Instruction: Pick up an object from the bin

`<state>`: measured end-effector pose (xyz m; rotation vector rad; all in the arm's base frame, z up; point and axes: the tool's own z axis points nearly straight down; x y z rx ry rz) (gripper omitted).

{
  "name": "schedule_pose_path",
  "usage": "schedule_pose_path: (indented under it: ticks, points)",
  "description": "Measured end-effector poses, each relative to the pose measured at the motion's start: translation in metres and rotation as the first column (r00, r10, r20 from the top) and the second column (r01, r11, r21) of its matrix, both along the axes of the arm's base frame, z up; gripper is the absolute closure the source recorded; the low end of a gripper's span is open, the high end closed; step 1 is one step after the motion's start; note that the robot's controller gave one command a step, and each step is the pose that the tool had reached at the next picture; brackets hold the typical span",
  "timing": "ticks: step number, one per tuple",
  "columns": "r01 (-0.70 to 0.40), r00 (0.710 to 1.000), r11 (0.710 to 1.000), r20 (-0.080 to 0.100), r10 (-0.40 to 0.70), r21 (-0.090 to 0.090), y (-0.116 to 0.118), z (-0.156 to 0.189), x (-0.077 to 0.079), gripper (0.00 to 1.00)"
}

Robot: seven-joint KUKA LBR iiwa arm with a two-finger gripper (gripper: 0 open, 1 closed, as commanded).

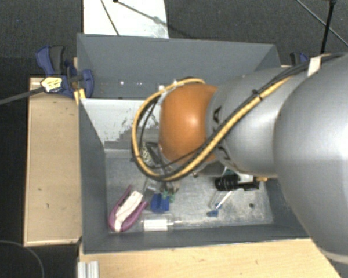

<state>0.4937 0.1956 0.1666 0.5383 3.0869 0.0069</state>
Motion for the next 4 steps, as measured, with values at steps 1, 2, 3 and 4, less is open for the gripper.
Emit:
schedule_pose_path:
  ticks: [1,2,3,4]
  points:
    - [-0.003,1.000,1.000,-0.008,0.003,-0.003,0.000,-0.004,-0.002,0.00]
    - [-0.116,0.993,0.993,-0.012,0.116,-0.002,-0.064,-0.098,-0.013,0.00]
    - [-0.115,0.993,0.993,-0.003,0.115,-0.003,-0.063,-0.095,-0.011,1.00]
    - [-0.043,0.999,0.999,-0.005,0.043,-0.003,-0.060,-0.079,-0.006,1.00]
